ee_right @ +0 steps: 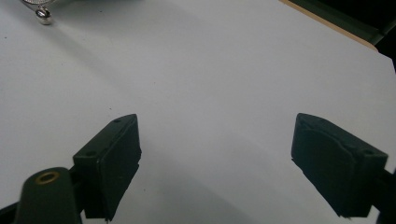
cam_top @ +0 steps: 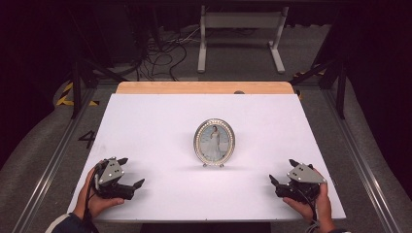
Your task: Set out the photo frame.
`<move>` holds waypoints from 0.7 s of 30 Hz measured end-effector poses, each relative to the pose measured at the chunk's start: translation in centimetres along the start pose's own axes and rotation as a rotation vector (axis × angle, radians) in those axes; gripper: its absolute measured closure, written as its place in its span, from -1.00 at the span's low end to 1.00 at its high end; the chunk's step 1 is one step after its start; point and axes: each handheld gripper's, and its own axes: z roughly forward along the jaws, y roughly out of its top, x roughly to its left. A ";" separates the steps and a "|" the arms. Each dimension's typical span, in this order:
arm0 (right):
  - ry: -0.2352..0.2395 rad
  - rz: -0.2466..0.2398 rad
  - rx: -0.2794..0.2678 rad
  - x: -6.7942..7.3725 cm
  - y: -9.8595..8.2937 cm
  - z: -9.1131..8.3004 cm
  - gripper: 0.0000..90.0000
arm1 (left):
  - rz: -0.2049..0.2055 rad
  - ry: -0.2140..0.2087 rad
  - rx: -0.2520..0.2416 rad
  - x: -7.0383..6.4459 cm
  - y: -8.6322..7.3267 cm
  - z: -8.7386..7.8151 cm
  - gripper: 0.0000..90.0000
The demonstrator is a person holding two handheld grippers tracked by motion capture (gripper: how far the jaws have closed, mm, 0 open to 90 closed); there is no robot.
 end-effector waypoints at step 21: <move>0.000 -0.001 0.004 0.0 -0.1 0.1 -0.65 | 0.013 -0.005 0.016 -0.1 0.0 0.3 -0.81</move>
